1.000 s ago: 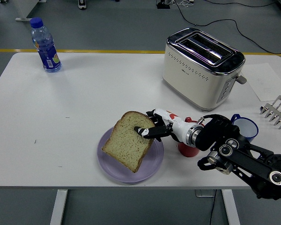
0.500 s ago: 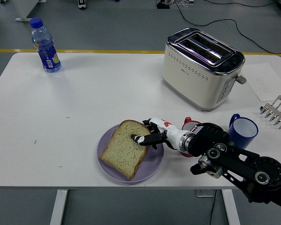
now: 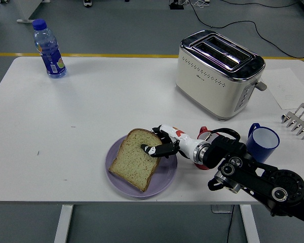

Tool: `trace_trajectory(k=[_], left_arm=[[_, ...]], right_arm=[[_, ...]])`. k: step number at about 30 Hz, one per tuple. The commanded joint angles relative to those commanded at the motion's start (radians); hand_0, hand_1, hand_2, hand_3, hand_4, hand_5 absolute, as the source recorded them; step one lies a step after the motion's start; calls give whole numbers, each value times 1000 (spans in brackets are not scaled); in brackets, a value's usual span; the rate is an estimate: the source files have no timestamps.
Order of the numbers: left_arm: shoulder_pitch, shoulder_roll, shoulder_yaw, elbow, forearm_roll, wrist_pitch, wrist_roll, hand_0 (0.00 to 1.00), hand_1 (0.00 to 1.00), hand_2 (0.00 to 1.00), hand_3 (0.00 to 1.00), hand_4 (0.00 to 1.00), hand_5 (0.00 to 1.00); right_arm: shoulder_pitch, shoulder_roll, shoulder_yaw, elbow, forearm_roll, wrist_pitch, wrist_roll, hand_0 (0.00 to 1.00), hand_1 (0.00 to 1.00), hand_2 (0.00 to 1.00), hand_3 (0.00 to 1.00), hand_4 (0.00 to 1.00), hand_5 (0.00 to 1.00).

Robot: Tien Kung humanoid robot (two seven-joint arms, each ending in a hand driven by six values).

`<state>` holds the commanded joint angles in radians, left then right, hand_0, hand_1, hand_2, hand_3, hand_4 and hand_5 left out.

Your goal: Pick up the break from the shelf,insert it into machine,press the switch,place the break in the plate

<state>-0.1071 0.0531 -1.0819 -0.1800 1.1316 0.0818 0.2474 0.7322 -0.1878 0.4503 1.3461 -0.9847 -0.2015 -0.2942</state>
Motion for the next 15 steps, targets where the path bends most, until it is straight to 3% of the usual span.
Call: trace_trajectory(k=[2, 3, 5, 8, 9, 14, 15], left_arm=[[0, 0, -1, 0, 1, 0, 1, 686, 718, 719, 566, 292, 909], [0, 0, -2, 0, 1, 0, 1, 685, 717, 719, 565, 292, 909], [0, 0, -2, 0, 2, 0, 1, 685, 717, 719, 565, 292, 909], [0, -1, -3, 0, 2, 0, 2, 685, 717, 719, 565, 292, 909], [-1, -1, -1, 0, 1, 0, 2, 686, 717, 718, 566, 291, 907], [-3, 0, 3, 0, -3, 0, 2, 686, 717, 718, 566, 291, 907], [-3, 0, 3, 0, -4, 0, 2, 685, 715, 719, 566, 292, 906]], right_arm=[[1, -1, 3, -5, -43, 20, 17, 161, 159, 301, 460, 443, 2], [1, -1, 5, -7, -63, 34, 27, 243, 284, 393, 507, 465, 2], [1, -1, 6, -8, -70, 39, 30, 243, 284, 393, 507, 465, 2], [1, -1, 14, -16, -123, 93, 63, 243, 284, 393, 507, 465, 2], [1, -1, 15, -19, -140, 107, 72, 350, 378, 470, 528, 501, 86], [2, 2, 22, -36, -224, 152, 97, 350, 378, 470, 528, 501, 86], [2, 3, 23, -37, -232, 153, 101, 512, 544, 571, 635, 584, 156]])
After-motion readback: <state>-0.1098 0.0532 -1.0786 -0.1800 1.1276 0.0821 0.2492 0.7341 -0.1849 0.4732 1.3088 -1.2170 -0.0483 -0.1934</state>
